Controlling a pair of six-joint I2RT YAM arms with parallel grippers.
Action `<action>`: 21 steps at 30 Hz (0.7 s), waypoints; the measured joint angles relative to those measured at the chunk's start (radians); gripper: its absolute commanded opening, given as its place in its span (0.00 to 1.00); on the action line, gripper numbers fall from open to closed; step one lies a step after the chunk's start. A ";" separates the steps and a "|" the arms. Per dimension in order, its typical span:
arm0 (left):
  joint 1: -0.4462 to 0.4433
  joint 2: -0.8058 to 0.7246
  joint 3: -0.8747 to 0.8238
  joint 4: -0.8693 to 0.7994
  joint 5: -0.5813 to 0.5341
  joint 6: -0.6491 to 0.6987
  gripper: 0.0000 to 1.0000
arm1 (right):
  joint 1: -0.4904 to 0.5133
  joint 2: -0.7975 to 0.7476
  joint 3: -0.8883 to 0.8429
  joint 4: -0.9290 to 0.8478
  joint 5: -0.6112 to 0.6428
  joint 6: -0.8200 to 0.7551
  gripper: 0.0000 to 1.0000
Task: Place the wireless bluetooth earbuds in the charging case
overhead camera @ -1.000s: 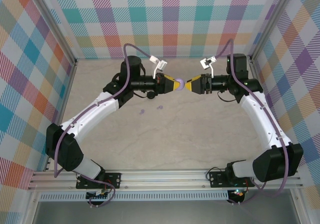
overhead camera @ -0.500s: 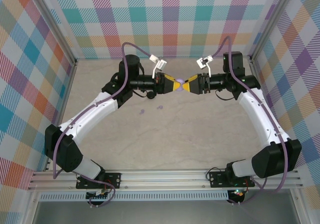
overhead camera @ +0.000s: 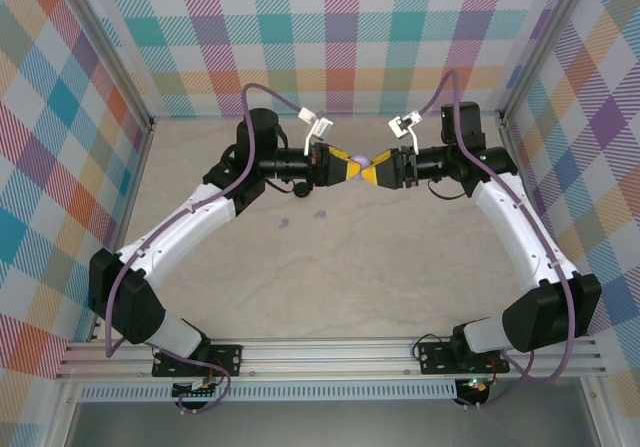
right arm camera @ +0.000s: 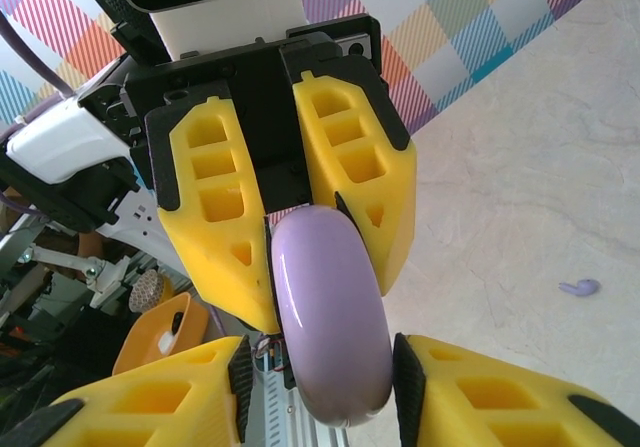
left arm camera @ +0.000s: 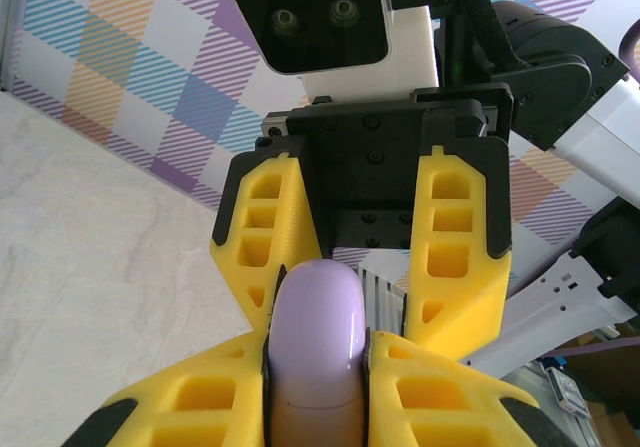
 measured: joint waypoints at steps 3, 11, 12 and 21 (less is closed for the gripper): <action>0.000 0.000 0.001 0.002 0.005 0.000 0.14 | 0.000 0.002 0.010 -0.006 0.004 -0.006 0.31; 0.000 0.000 0.008 -0.008 0.003 -0.001 0.38 | 0.000 0.003 0.015 -0.005 0.031 -0.014 0.20; 0.000 0.000 0.008 -0.010 0.003 -0.002 0.45 | 0.000 0.002 0.015 -0.005 0.039 -0.014 0.20; 0.000 -0.001 0.015 -0.023 -0.012 -0.007 0.58 | 0.003 -0.013 0.001 0.010 0.107 0.001 0.19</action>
